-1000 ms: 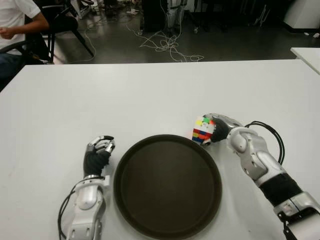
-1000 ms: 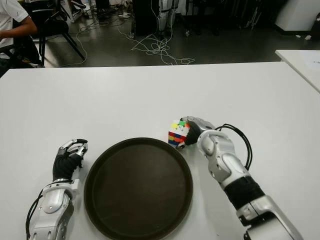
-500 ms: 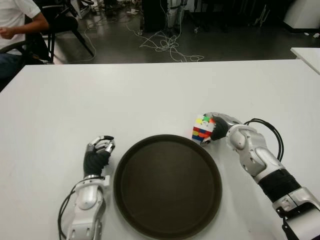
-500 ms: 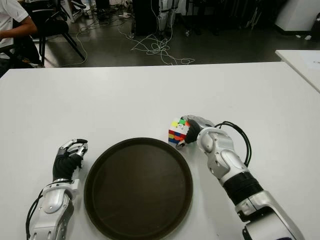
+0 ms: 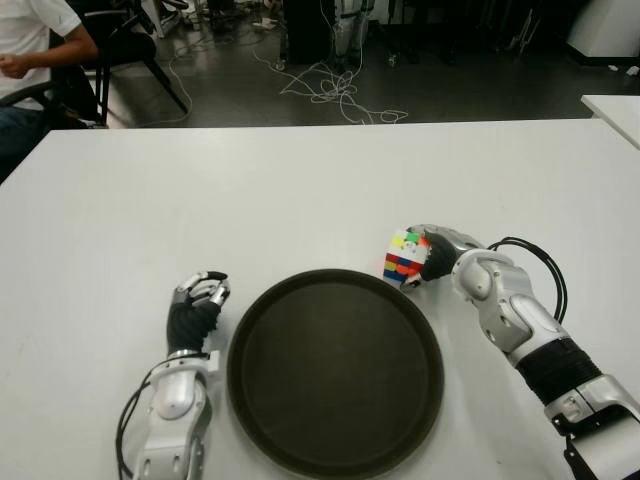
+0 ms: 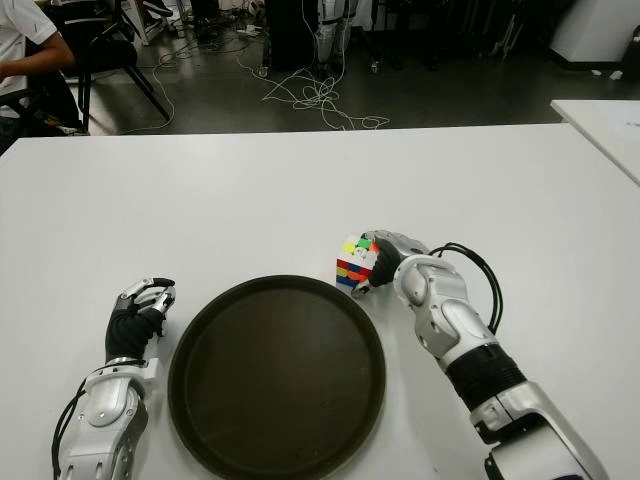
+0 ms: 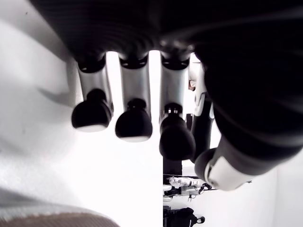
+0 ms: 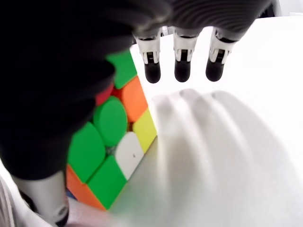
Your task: Pick up the Rubik's Cube and put it in the plate
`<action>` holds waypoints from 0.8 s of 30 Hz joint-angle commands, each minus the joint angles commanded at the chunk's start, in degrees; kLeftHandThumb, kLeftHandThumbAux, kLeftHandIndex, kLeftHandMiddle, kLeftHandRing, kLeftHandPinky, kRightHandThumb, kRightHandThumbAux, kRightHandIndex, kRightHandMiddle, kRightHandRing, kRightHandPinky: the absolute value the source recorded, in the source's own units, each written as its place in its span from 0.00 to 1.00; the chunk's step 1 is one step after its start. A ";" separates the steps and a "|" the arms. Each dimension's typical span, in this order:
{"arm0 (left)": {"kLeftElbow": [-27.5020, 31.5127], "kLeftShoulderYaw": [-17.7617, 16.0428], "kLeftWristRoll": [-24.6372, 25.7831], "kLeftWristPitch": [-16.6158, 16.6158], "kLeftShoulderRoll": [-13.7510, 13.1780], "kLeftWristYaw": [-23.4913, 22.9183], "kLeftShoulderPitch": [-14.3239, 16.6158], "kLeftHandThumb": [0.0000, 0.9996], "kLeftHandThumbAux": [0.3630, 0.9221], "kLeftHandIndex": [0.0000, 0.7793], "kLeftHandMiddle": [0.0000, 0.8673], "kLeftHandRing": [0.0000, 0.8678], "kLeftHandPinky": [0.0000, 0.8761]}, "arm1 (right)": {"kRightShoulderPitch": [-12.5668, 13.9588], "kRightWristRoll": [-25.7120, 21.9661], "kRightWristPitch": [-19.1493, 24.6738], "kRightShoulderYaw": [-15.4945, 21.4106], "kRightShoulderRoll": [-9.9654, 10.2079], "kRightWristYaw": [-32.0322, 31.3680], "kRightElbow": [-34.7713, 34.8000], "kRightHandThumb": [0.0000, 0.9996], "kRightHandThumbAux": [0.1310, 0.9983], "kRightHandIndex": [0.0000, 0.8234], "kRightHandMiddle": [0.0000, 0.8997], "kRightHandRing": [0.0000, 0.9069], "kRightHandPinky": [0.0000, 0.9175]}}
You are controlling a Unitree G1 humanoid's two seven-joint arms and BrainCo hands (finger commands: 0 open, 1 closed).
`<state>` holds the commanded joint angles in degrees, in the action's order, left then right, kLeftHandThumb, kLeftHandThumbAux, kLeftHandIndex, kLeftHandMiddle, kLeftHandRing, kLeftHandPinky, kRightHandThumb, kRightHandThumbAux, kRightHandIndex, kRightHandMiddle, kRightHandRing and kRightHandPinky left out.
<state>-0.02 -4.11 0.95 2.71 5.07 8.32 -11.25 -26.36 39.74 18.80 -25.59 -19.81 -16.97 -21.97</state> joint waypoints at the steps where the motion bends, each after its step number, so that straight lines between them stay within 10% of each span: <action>1: -0.06 0.03 -0.02 -0.10 -0.05 -0.02 -0.01 0.71 0.61 0.57 0.95 0.96 0.96 | 0.00 0.02 -0.10 -0.03 -0.02 0.11 -0.02 0.00 0.70 0.00 0.00 0.00 0.00; 12: -0.84 0.05 0.32 -1.92 -0.27 -0.60 -0.14 0.71 0.61 0.57 0.95 0.96 0.95 | 0.70 -0.15 1.25 0.71 0.23 0.46 2.42 0.00 0.70 0.02 0.03 0.04 0.09; 18: -1.15 -0.12 0.43 -2.33 -0.04 -0.32 -0.11 0.71 0.61 0.57 0.95 0.96 0.96 | 1.91 -0.67 -0.01 2.81 1.67 6.83 2.34 0.03 0.79 0.20 0.16 0.21 0.32; 21: -1.30 -0.22 0.57 -2.53 0.13 -0.21 -0.04 0.71 0.61 0.57 0.95 0.96 0.96 | 2.63 -0.91 -0.98 3.96 2.57 11.13 2.11 0.47 0.73 0.40 0.29 0.33 0.43; 24: -1.31 -0.25 0.65 -2.67 0.23 -0.20 -0.06 0.71 0.61 0.57 0.95 0.96 0.96 | 2.92 -1.14 -1.68 4.56 3.05 13.21 1.78 0.62 0.70 0.48 0.42 0.45 0.53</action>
<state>-1.34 -4.36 1.60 0.04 5.30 8.12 -11.30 -23.44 38.60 17.12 -21.02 -16.76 -3.76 -20.19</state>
